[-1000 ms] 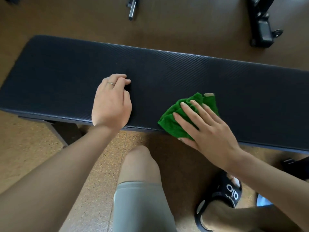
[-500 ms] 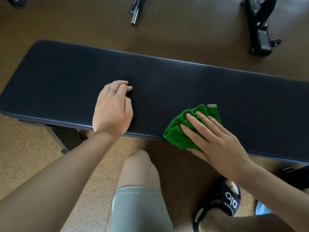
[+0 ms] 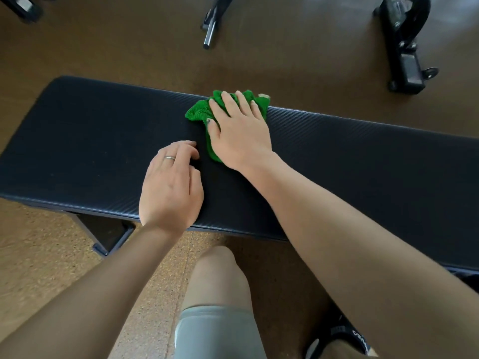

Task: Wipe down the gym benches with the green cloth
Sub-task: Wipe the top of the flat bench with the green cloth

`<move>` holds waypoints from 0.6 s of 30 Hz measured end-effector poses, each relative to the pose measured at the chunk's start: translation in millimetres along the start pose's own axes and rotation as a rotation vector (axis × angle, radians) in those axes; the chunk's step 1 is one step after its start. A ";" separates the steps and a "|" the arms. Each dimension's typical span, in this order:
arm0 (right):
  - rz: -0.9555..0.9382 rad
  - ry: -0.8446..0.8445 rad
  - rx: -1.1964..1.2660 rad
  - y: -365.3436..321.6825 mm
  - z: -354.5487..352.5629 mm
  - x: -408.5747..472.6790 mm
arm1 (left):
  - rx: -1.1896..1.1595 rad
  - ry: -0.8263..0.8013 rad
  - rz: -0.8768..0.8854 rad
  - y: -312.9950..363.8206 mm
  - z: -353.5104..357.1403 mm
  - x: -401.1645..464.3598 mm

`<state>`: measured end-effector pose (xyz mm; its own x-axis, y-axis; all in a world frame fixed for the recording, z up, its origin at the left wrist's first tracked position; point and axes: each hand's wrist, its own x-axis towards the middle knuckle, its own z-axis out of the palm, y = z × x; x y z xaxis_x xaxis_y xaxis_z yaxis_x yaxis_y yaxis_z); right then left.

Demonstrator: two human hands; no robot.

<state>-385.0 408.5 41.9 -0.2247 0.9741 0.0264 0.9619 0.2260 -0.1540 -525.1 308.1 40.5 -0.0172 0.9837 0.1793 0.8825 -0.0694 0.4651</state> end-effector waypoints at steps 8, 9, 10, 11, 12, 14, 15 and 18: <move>0.074 0.085 -0.051 81.7 -17.8 -4.9 | 0.001 -0.009 -0.007 -2.3 -0.1 -0.3; 0.174 0.064 -0.068 112.5 -23.6 -11.7 | 0.002 -0.005 -0.011 -1.9 0.6 0.0; 0.269 0.024 -0.081 139.3 -30.6 -20.6 | 0.004 0.001 -0.007 -1.3 1.7 0.2; 0.344 -0.009 -0.088 157.2 -35.7 -29.3 | 0.003 0.009 -0.001 -0.9 2.6 -0.4; 0.395 -0.019 -0.091 165.3 -38.2 -34.0 | 0.001 0.016 0.003 -0.6 3.2 -1.1; 0.446 0.013 -0.104 152.1 -33.2 -30.5 | 0.001 0.026 0.011 -0.2 4.0 -1.4; 0.446 0.029 -0.112 136.4 -28.8 -24.5 | 0.004 0.030 0.015 0.1 4.1 -1.2; 0.337 0.062 -0.104 68.1 -12.8 -5.7 | 0.005 0.027 0.016 0.8 3.9 0.0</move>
<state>-316.2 418.4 43.9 0.1152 0.9920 0.0512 0.9918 -0.1119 -0.0625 -522.6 308.7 37.5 -0.0154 0.9776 0.2101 0.8852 -0.0844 0.4575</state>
